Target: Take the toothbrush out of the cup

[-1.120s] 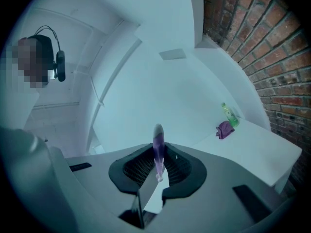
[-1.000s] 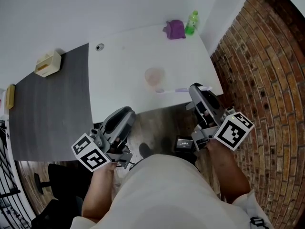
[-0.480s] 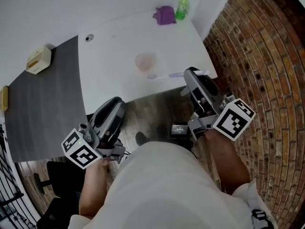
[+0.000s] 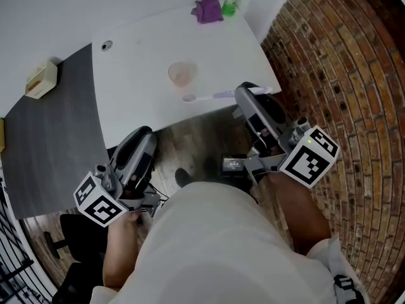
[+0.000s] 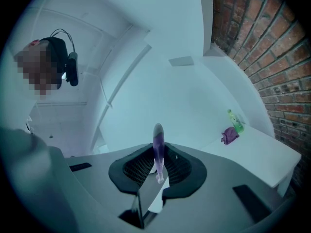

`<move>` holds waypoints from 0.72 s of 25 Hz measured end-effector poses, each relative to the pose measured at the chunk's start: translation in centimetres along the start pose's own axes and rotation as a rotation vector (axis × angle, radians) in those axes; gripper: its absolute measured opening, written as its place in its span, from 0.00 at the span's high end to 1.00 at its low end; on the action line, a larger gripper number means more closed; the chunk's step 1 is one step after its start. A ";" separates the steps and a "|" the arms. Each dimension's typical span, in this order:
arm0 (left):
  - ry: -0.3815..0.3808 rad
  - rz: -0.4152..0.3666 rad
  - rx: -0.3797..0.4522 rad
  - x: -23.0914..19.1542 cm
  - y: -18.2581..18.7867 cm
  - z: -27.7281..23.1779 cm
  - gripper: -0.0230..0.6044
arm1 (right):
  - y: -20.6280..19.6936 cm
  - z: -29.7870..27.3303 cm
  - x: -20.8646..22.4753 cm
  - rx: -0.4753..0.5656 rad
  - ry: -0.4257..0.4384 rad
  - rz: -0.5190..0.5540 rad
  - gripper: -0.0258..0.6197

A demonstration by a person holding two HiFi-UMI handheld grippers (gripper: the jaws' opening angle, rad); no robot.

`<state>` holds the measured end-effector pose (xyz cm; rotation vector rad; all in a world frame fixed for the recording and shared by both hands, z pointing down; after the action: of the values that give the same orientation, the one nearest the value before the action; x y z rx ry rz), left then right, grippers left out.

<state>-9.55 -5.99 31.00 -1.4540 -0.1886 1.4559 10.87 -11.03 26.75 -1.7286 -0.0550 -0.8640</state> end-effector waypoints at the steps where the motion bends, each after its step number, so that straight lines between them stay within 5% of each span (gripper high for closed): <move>1: -0.001 0.001 -0.001 0.0 -0.1 0.0 0.83 | 0.0 0.1 0.1 -0.001 -0.002 0.001 0.86; 18: 0.009 0.010 -0.009 -0.4 -0.5 0.1 0.83 | -0.2 -0.5 0.8 -0.022 -0.017 0.017 0.86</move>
<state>-9.47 -6.03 31.67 -1.4703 -0.1826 1.4581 11.10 -11.68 27.44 -1.7544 -0.0423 -0.8407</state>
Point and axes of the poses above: the fingertips, and each gripper's own axes: z backward along the fingers, x to its right, y out of its top, the point moved 2 cm from there along z, backward along the fingers, and after that the axes turned 11 degrees about -y, right-handed, at the moved point
